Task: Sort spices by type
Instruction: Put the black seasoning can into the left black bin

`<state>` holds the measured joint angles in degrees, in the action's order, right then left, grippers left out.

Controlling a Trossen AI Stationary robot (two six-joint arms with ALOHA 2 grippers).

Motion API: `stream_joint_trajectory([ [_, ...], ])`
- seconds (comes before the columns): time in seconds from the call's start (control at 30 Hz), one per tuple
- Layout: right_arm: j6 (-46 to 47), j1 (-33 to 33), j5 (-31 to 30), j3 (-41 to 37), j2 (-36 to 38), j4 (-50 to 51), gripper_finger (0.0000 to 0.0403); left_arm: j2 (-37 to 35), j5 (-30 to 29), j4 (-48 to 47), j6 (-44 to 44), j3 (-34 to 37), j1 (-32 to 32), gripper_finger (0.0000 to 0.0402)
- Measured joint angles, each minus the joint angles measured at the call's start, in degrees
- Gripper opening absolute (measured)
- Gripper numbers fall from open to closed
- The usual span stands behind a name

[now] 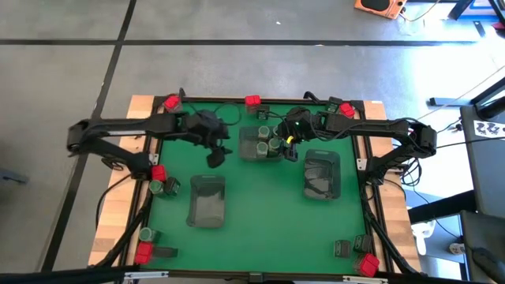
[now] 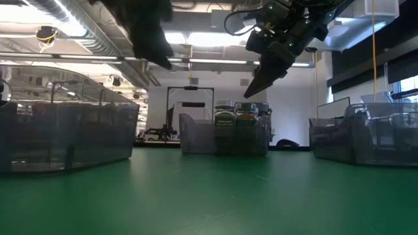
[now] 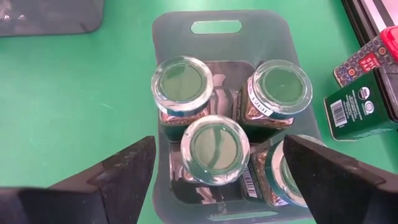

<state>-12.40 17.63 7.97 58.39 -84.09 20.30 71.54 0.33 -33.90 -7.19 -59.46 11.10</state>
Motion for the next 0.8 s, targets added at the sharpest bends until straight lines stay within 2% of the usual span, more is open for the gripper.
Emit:
stream_joint_trajectory([
  [0.17,0.0,0.0,0.0,0.0,0.0,-0.3,0.0351,-5.1,-0.4,-9.6,-4.2,0.0,-4.0,0.0273],
  [0.33,0.0,0.0,0.0,0.0,0.0,-0.6,0.0351,-6.5,-1.5,-19.5,-13.4,0.0,-7.3,0.0273],
  [0.5,0.1,0.0,0.0,0.0,0.0,-0.6,0.0351,-6.4,-1.5,-30.5,-26.5,0.1,-10.2,0.0273],
  [0.8,0.1,0.0,0.0,0.0,0.0,-0.6,0.0351,-5.9,-1.5,-44.1,-54.5,1.0,-15.7,0.0273],
])
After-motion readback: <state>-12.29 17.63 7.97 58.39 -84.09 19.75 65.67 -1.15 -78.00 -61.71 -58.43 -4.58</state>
